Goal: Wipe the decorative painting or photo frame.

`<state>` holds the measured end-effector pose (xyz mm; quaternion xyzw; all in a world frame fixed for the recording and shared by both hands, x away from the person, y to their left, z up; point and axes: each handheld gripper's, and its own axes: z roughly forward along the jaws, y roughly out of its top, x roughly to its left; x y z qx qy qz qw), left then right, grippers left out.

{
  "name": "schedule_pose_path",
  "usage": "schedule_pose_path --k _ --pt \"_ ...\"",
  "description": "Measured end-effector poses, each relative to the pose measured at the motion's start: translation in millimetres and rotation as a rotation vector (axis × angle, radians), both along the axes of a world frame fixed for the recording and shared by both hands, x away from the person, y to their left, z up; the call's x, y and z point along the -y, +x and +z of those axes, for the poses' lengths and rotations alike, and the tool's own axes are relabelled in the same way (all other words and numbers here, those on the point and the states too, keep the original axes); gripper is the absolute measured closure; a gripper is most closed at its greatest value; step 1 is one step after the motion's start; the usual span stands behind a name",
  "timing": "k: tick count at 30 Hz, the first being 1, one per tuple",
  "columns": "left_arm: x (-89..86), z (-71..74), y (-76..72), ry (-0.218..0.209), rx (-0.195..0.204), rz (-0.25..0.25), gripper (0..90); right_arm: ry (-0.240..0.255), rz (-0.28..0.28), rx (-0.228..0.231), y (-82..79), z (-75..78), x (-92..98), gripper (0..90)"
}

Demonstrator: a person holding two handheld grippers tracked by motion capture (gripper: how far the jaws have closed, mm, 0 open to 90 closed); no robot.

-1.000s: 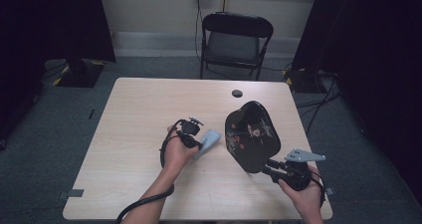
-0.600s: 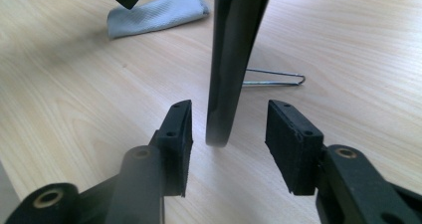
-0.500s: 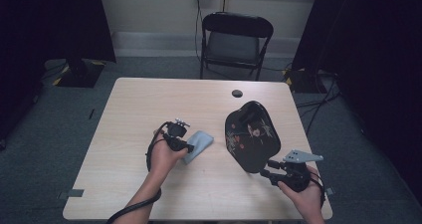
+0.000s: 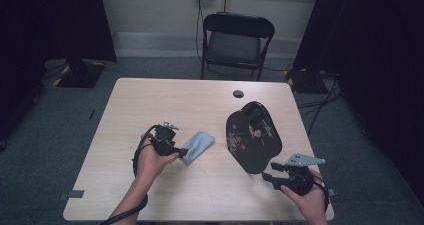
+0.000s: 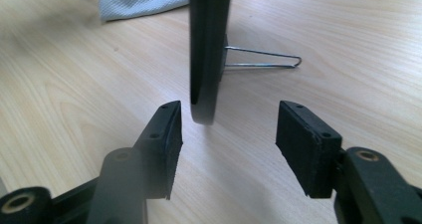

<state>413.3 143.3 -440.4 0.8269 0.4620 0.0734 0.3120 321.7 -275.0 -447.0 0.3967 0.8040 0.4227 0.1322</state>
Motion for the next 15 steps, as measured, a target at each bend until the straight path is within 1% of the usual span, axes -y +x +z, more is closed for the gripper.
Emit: schedule_pose_path --k 5,6,9,12,14,15 --pt "-9.1 -2.2 -3.9 0.001 0.007 0.013 34.3 0.015 -0.012 -0.003 -1.7 -2.3 4.7 42.3" --pt "-11.7 -3.1 -5.3 0.003 0.008 0.009 33.9 0.012 -0.015 -0.001 -1.7 -2.6 5.3 41.9" --pt "-18.5 -5.4 -8.6 -0.003 0.006 0.02 32.7 0.013 -0.021 0.0 -1.1 -4.9 7.1 40.0" --pt "-25.4 -7.8 -11.0 0.004 0.002 0.026 32.4 0.013 -0.026 -0.004 -0.3 -7.7 8.3 38.9" --pt "-29.3 -9.3 -13.4 0.0 0.006 0.036 32.0 0.015 -0.027 -0.005 0.7 -9.9 9.4 37.7" --pt "-31.7 -10.2 -15.1 -0.003 0.007 0.031 31.7 0.012 -0.027 -0.007 1.1 -10.9 9.4 37.3"
